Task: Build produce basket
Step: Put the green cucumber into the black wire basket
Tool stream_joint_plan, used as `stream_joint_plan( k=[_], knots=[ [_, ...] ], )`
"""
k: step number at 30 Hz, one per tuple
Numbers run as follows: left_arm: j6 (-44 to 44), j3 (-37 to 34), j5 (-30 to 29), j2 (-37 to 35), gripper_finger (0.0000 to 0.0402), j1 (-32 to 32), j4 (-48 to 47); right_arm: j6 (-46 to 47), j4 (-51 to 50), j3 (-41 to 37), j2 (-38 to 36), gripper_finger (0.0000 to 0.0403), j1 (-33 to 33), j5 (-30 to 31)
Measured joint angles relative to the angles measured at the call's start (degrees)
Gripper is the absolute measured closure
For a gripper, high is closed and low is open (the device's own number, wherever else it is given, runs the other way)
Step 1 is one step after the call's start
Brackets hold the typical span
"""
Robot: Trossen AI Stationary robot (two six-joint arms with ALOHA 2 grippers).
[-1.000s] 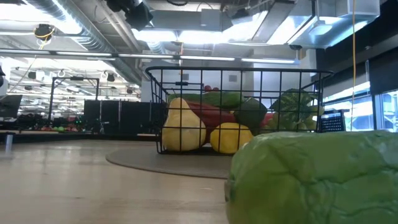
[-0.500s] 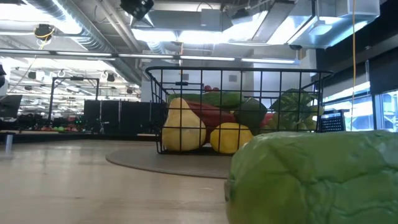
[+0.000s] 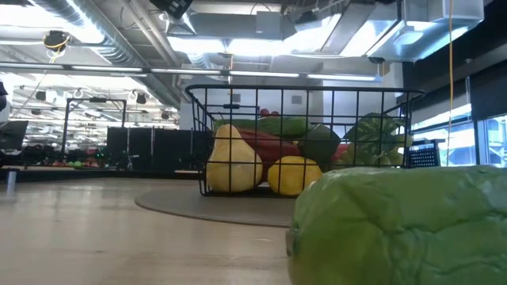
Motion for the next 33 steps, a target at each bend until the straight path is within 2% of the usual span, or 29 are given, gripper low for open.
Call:
stream_joint_plan(
  k=[8, 22, 26, 33],
  knots=[
    [0.56, 0.00, 1.00, 0.00, 0.0168, 0.02, -0.42, -0.42, 2.02, -6.27, 0.07, 0.0198, 1.31, 0.09],
    [0.12, 0.00, 1.07, 0.00, 0.0168, 0.02, -0.37, -4.67, 11.96, -17.63, 0.04, 0.0198, 1.35, 0.19],
    [-0.93, -0.01, 1.12, 0.00, 0.0168, 0.02, -0.21, -4.68, 17.91, -20.12, 0.04, 0.0198, 1.51, 0.07],
    [-1.38, -0.02, 1.14, 0.00, 0.0168, 0.02, -0.09, -4.75, 19.50, -22.42, 0.25, 0.0199, 1.57, 0.81]
  ],
)
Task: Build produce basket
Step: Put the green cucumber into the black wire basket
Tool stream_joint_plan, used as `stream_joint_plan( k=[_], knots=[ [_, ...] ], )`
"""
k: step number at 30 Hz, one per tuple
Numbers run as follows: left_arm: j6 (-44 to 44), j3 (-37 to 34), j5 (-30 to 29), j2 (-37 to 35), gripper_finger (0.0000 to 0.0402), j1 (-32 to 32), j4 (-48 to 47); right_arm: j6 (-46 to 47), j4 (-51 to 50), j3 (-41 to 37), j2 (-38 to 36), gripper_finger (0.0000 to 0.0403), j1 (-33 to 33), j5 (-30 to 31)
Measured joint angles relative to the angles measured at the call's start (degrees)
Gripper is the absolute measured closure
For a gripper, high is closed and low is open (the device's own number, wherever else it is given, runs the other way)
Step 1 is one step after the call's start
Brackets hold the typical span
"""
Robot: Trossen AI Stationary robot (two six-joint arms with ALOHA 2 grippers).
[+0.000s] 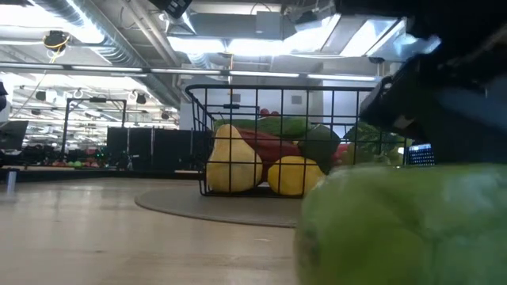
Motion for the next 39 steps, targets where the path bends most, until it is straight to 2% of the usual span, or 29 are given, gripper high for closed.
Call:
stream_joint_plan(
  k=[5, 9, 17, 25, 31, 34, 39],
  knots=[
    [-0.01, 0.00, -0.01, 0.00, 0.0168, 0.00, 0.15, 2.68, 0.17, -0.03, 0.10, 0.0199, 0.00, 4.06],
    [-0.02, 0.00, 0.00, 0.00, 0.0168, 0.00, 0.17, 5.97, 0.48, -0.03, 0.15, 0.0199, 0.00, 4.41],
    [-0.02, 0.00, -0.04, 0.00, 0.0168, 0.00, 0.17, 6.06, 0.46, -0.03, 0.19, 0.0199, 0.04, 4.61],
    [-0.22, 0.00, -0.05, 0.00, 0.0168, 0.00, 0.19, 5.74, -3.33, 0.01, 0.24, 0.0199, 0.04, 12.23],
    [-0.63, 0.00, -1.44, 0.00, 0.0168, 0.00, 0.20, 3.01, -5.43, 0.01, 0.26, 0.0199, 0.04, 14.16],
    [-1.48, 0.00, -2.59, 0.00, 0.0168, 0.02, 0.17, 3.02, -6.34, 0.01, 0.30, 0.0209, 0.04, 14.27],
    [-1.51, 0.00, -2.85, 0.00, 0.0168, 0.00, 0.17, 3.03, -6.69, 0.03, 0.30, 0.0254, 0.00, 14.34]
  ],
)
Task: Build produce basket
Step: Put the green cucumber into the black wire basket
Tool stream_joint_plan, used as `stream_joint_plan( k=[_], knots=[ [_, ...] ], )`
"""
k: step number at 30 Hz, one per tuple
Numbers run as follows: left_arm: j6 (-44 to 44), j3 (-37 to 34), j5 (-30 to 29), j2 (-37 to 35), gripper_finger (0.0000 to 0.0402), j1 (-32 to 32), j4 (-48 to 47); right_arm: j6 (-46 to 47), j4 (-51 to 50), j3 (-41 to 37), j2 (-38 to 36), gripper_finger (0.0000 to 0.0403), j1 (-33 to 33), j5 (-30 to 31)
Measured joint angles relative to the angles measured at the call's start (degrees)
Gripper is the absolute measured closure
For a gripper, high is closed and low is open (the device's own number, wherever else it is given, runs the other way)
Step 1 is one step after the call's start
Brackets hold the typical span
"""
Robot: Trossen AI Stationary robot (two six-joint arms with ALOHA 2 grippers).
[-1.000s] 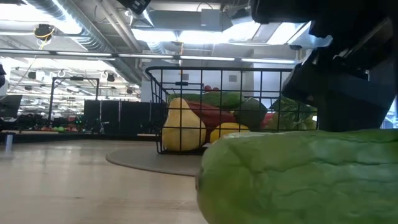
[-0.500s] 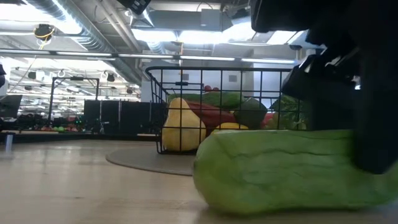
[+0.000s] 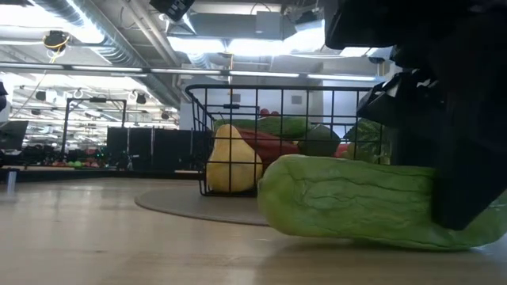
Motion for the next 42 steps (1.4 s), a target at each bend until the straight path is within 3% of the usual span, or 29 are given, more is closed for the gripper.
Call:
stream_joint_plan(
  k=[6, 16, 23, 30, 35, 42],
  knots=[
    [0.00, 0.00, -0.17, 0.02, 0.0168, 0.00, 0.01, 0.22, 0.94, 0.04, -0.02, 0.0300, -0.74, -0.41],
    [0.00, 0.00, -0.19, 0.02, 0.0168, 0.01, 0.00, 3.01, 0.22, 6.59, 0.02, 0.0300, -4.07, -3.94],
    [0.00, 0.00, -0.19, 0.02, 0.0168, 0.02, 0.00, 3.54, -9.38, 16.19, 0.00, 0.0300, -6.90, -3.90],
    [0.28, -0.02, -0.95, -2.26, 0.0168, 0.04, -0.95, 8.10, -28.26, 27.75, 0.00, 0.0300, -10.38, 2.74],
    [0.40, 0.02, -6.60, -6.28, 0.0168, 0.07, -1.19, 9.21, -35.90, 32.50, -0.07, 0.0300, -13.18, 9.23],
    [0.43, -0.04, -10.30, -11.15, 0.0168, 0.07, -0.78, 7.07, -35.64, 33.15, -0.12, 0.0300, -19.73, 11.70]
  ],
)
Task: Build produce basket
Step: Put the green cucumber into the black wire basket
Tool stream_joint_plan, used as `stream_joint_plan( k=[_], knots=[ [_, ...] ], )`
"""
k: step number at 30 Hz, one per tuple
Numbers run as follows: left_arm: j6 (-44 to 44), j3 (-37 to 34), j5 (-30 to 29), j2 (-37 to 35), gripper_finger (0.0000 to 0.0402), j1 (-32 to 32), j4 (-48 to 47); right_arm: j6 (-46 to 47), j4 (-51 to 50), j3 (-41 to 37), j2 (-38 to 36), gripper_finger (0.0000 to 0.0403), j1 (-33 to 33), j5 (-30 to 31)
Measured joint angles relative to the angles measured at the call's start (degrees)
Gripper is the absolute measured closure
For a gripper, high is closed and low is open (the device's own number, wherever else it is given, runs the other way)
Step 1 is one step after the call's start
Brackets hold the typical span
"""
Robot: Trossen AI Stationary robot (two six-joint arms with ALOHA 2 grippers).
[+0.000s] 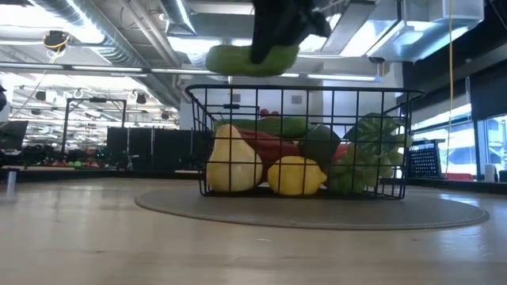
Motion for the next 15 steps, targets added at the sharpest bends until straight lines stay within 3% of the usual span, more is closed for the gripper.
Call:
stream_joint_plan(
  k=[15],
  knots=[
    [-0.50, 0.04, -3.77, -2.94, 0.0168, 0.00, -0.64, -3.54, 3.79, -5.96, 0.07, 0.0297, -8.32, -9.07]
  ],
)
